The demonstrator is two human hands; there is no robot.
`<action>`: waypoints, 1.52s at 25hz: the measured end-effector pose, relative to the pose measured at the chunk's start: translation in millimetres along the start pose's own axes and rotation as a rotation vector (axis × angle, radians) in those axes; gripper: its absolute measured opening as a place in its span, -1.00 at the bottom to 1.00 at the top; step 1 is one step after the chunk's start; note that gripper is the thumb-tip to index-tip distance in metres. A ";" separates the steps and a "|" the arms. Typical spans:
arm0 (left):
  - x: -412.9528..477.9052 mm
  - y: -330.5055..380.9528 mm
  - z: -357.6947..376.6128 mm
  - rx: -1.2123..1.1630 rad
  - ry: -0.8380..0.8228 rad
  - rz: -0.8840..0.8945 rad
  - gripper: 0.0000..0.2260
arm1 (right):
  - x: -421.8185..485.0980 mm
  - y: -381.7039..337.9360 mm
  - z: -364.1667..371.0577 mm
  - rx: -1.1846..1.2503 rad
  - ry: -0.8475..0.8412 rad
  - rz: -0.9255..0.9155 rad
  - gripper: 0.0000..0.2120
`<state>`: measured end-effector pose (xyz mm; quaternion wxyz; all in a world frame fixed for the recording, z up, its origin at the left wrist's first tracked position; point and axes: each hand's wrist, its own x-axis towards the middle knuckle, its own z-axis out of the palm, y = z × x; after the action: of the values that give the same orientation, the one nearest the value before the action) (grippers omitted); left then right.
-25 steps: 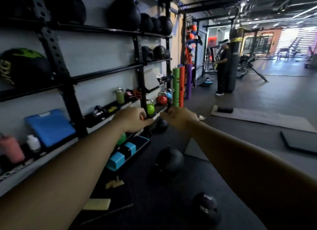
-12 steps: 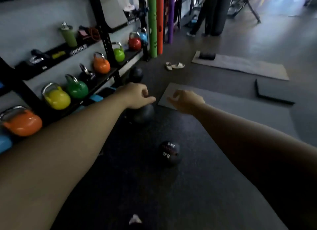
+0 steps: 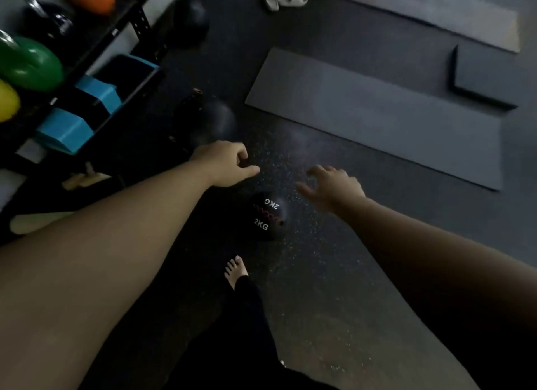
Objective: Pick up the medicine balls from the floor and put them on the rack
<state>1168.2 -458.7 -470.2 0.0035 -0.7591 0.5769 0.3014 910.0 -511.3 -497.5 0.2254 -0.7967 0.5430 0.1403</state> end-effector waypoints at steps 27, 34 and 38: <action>356.3 -178.6 518.0 -0.941 -0.211 -0.784 0.18 | 460.4 120.9 436.0 0.243 -0.477 0.004 0.17; 333.8 -158.9 498.8 -1.217 -0.039 -0.830 0.16 | 426.4 107.0 426.6 0.459 -0.331 0.004 0.16; 309.7 -154.3 429.8 -1.237 0.105 -0.788 0.07 | 410.7 67.3 353.4 0.488 -0.238 -0.115 0.13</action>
<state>1156.0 -525.9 -1017.7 -0.3449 -0.7868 -0.0150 0.5117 1007.4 -680.7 -1007.4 0.4803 -0.7262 0.4845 0.0848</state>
